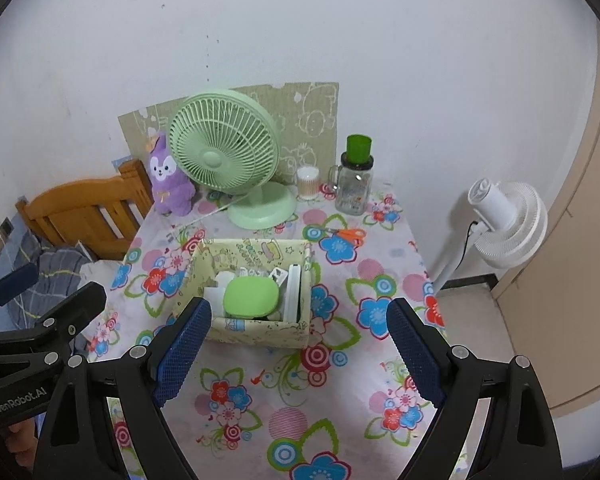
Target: Organize rigid objects
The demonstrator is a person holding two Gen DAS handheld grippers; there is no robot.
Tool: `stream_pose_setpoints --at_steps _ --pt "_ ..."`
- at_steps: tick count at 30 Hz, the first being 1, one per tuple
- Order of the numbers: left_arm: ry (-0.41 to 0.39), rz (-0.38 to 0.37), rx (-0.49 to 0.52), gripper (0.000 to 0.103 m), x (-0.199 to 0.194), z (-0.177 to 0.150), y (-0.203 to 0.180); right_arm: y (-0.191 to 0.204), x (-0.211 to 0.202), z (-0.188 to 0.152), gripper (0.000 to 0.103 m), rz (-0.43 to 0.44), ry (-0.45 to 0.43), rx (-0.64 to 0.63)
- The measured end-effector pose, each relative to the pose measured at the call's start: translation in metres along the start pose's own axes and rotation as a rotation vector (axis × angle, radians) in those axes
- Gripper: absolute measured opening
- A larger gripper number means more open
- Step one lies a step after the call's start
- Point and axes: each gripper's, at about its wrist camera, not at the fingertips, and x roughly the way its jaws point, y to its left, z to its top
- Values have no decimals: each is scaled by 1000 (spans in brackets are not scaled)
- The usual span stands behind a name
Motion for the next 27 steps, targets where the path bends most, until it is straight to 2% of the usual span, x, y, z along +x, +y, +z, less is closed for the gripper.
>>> stream_pose_setpoints --at_steps 5,14,21,27 --pt "-34 8 14 103 -14 3 -1 3 -19 6 91 -33 -38 -41" --pt "-32 -17 -23 103 -29 5 7 12 -40 5 91 -74 -92 -133" --pt "-63 3 -11 103 -46 3 11 7 -54 6 91 -6 -94 -53" --pt "-77 7 -26 103 -60 3 17 4 -71 6 91 7 -120 -15"
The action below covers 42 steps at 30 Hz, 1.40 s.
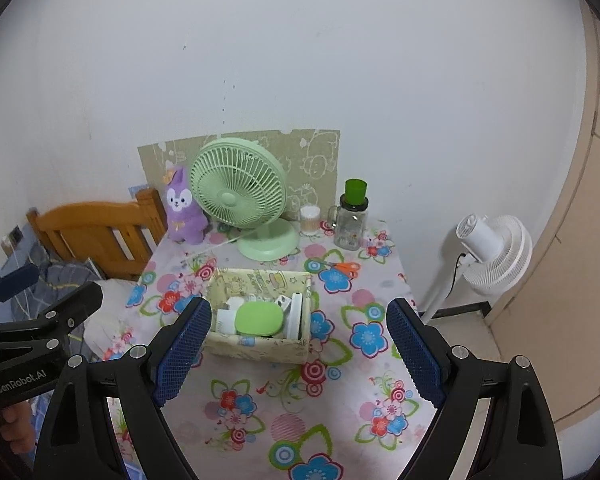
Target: Organize rigid objects
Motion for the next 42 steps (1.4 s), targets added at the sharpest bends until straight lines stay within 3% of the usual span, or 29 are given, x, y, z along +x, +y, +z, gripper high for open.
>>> stream_pose_setpoints --at_steps 13,42 --pt "-16 -2 7 103 -15 -1 -2 -5 -16 -3 91 -8 -23 49" --pt "11 25 5 103 -13 -1 -8 -19 -7 -6 91 17 8 109"
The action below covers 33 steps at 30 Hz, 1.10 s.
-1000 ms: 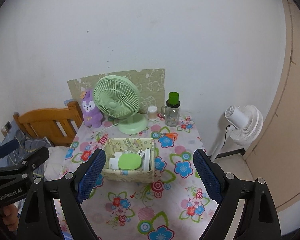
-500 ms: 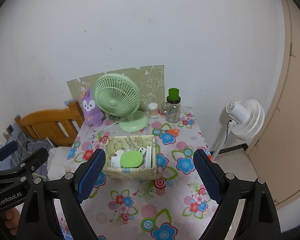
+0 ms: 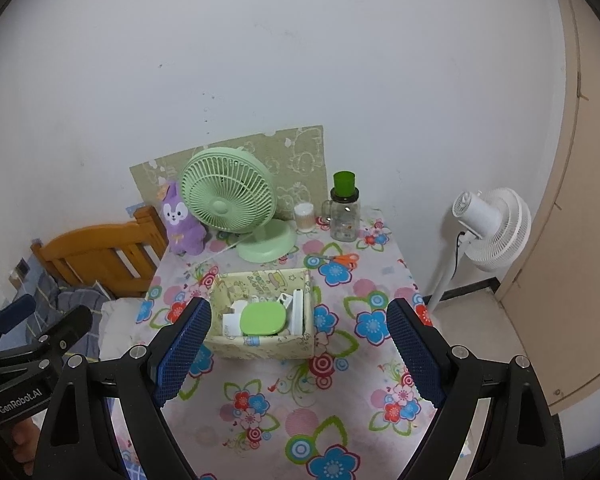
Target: Organize rigid objects
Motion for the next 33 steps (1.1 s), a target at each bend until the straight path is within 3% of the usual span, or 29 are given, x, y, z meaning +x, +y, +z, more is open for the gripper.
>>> stream_pose_setpoints --at_steps 33 --pt "8 -31 1 103 10 5 1 -1 4 4 91 -4 5 13"
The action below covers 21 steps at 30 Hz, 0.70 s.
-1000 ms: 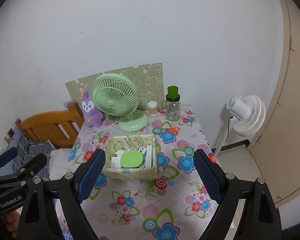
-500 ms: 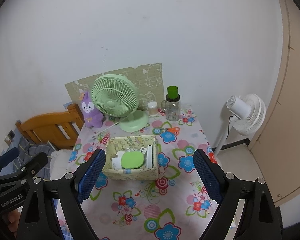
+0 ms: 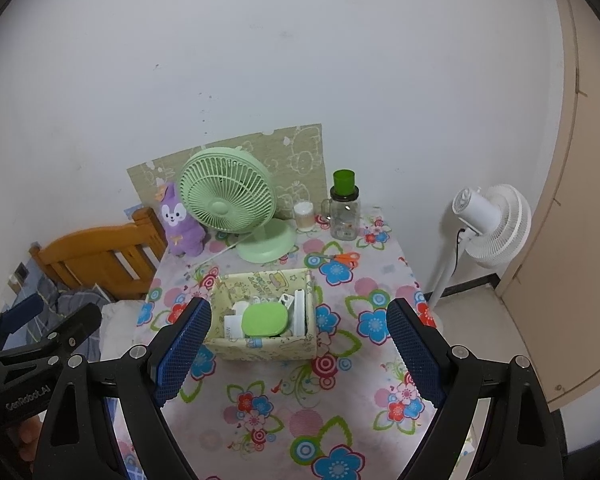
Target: Organize rigid objects
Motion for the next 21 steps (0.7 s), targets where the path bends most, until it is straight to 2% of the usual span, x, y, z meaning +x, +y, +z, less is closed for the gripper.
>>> stream_pose_setpoints --at_steps 21 --pt "2 -1 -3 103 3 0 2 6 0 2 91 1 -17 -35"
